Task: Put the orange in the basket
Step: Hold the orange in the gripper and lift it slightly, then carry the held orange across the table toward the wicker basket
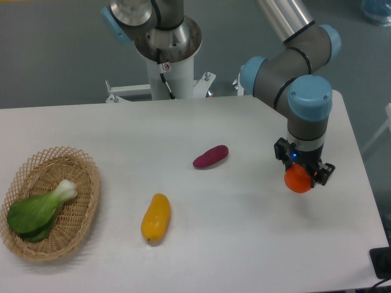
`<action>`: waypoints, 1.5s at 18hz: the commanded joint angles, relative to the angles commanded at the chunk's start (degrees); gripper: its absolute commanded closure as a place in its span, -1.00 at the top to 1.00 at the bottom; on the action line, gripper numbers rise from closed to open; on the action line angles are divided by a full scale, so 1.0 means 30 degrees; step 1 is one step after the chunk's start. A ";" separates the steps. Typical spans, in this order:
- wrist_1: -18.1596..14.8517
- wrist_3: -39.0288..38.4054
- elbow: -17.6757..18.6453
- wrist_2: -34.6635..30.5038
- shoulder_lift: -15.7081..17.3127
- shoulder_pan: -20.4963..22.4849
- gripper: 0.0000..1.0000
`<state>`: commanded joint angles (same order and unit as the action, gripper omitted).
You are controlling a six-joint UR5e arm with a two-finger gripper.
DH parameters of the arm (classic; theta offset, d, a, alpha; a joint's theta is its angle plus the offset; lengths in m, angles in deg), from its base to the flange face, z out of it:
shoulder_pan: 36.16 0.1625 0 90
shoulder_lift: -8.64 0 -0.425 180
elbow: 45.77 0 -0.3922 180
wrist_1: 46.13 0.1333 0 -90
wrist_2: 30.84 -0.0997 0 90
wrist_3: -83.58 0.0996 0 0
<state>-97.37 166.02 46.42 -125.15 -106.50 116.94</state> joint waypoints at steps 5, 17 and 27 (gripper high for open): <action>0.0000 0.0001 -0.0175 0.0000 0.0000 -0.0029 0.46; -0.1318 -0.1668 -0.0761 0.0117 -0.0059 -0.1053 0.45; -0.0909 -0.6787 -0.0527 0.0586 0.0586 -0.4975 0.44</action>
<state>-100.10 145.66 44.84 -123.39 -104.74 102.02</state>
